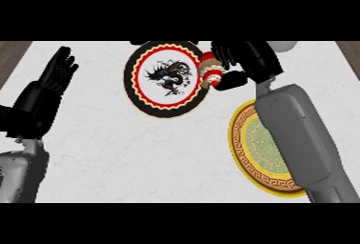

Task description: Pick the cupcake from the plate and place it in the plate

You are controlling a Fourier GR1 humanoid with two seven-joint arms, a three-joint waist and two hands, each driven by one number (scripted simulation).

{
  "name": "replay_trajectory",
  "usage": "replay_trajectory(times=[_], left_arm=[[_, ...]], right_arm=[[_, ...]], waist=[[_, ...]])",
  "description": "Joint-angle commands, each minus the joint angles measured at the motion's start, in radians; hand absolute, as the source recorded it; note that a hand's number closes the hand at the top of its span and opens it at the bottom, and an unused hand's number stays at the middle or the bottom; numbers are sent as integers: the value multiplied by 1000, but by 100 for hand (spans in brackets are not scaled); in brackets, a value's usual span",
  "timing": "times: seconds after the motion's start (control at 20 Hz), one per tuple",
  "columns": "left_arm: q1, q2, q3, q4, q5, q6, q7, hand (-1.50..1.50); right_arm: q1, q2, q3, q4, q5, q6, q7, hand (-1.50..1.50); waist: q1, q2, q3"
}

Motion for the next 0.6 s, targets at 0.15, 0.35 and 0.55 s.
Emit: replay_trajectory(times=[0.15,0.35,0.55], left_arm=[[-29,-7,15,74,-11,-17,-42,0],[-41,-10,-1,-16,-4,-13,41,0],[-40,-7,-5,3,-1,-41,18,0]], right_arm=[[-155,167,38,256,55,-113,46,150],[-315,170,27,474,58,-174,62,150],[-346,172,110,648,-4,-310,31,150]], waist=[[7,4,0],[24,5,0],[47,12,0]])
